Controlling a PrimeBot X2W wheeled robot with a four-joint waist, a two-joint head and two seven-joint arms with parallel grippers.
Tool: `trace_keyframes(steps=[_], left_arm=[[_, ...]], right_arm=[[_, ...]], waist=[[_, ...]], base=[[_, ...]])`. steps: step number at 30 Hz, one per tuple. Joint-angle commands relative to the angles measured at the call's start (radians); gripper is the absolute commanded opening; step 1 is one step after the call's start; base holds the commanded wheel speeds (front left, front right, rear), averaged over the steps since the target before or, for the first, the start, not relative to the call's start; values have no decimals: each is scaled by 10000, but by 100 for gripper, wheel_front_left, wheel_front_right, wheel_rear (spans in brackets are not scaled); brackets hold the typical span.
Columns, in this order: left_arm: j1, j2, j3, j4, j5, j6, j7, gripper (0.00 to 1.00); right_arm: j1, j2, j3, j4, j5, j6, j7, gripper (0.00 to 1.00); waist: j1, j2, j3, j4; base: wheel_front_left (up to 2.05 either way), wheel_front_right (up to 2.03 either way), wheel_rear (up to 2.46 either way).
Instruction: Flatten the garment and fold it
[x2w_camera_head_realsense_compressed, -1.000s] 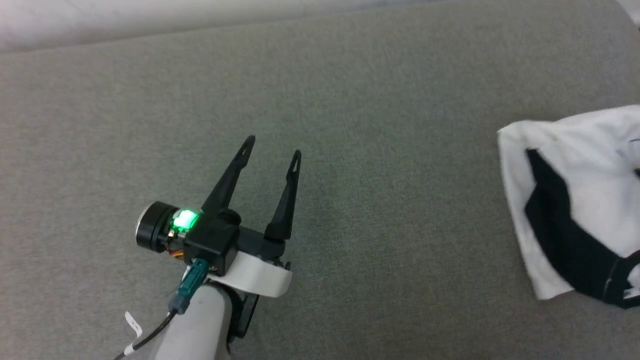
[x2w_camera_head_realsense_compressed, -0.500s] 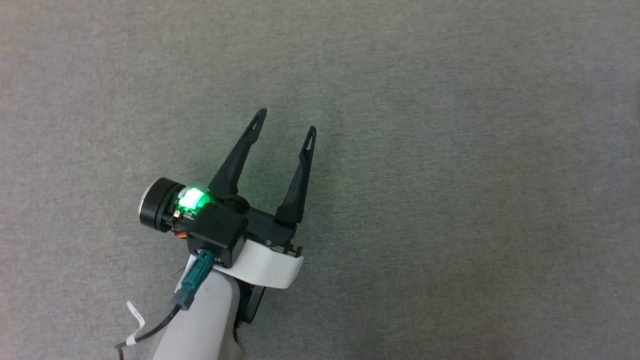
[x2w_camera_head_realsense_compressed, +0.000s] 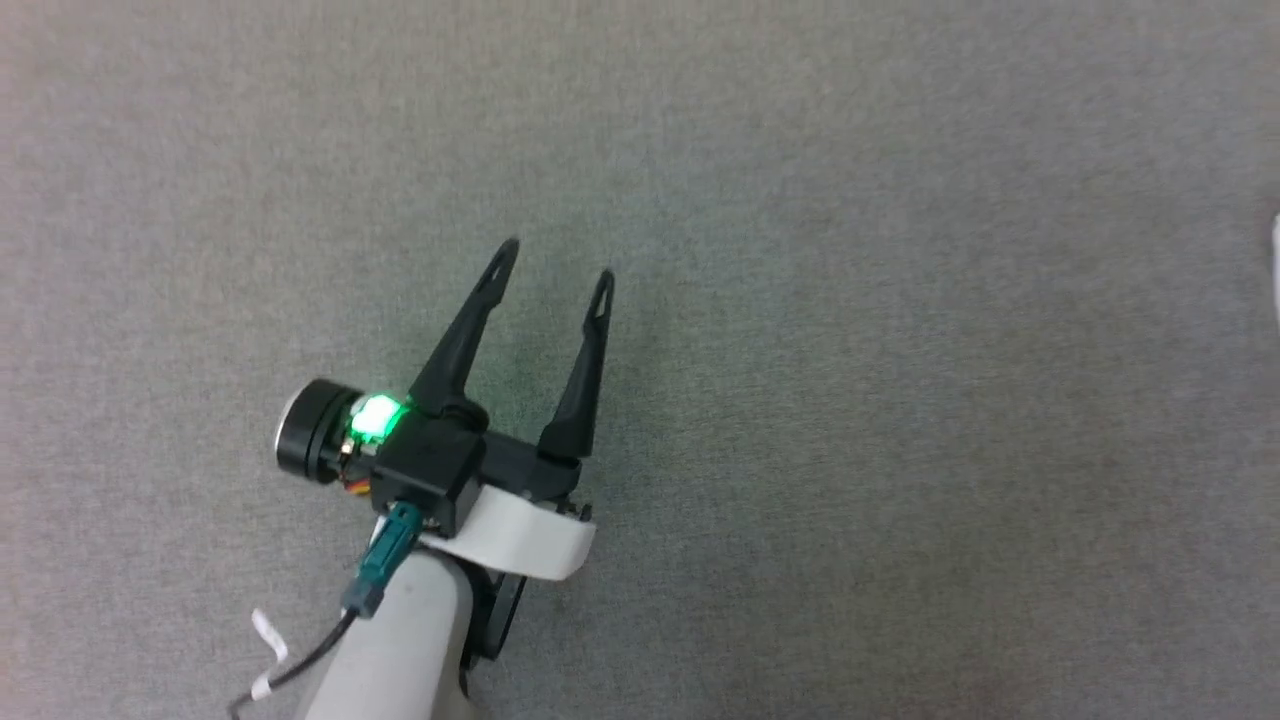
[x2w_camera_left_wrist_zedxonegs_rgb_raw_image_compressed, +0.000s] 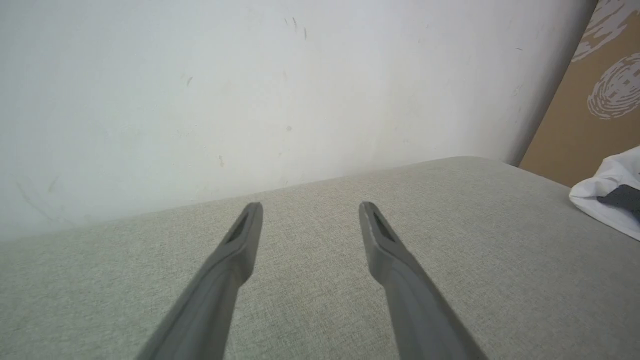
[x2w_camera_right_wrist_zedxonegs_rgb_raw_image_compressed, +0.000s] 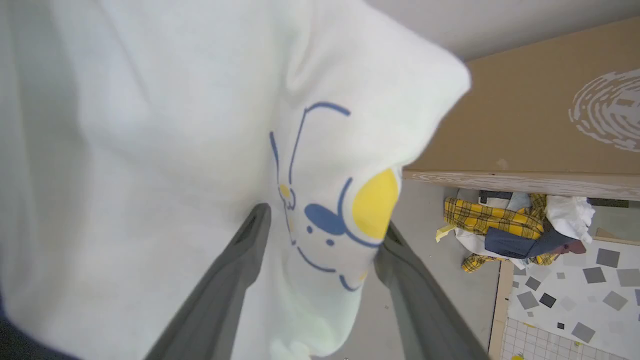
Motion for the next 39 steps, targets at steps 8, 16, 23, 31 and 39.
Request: trace_keyframes(steps=[8,16,23,31,39], left_arm=[[1108,139,570,125,-392,237,-47,100],[2108,112,1261,17,-675,485,-47,100],[2810,84,1693,173,-637,830,-47,100],[3201,47,1887,232,-434,1200,-47,100],[3449,-14,1880,384,-454,1338,-47,100]], right_arm=[[-1089,729,327,-576,-335,-23,-721,100],[-1041,2133,-1246,-1592,79,-23,-2523,100],[1095,3988,-3710,-4074,-83,-23,-3078,100],[4574,6634,-5441,-7699,-1441,-23,-3091,100],[6989,8233,-5629,-8698,-2440,-23,-3093,100]], waist=[[1,-1,-2511,-338],[1,-1,-3864,-86],[1,-1,-4382,179],[1,-1,-4452,392],[1,-1,-4519,606]], base=[[0,0,0],[0,0,0],[0,0,0],[0,0,0],[0,0,0]])
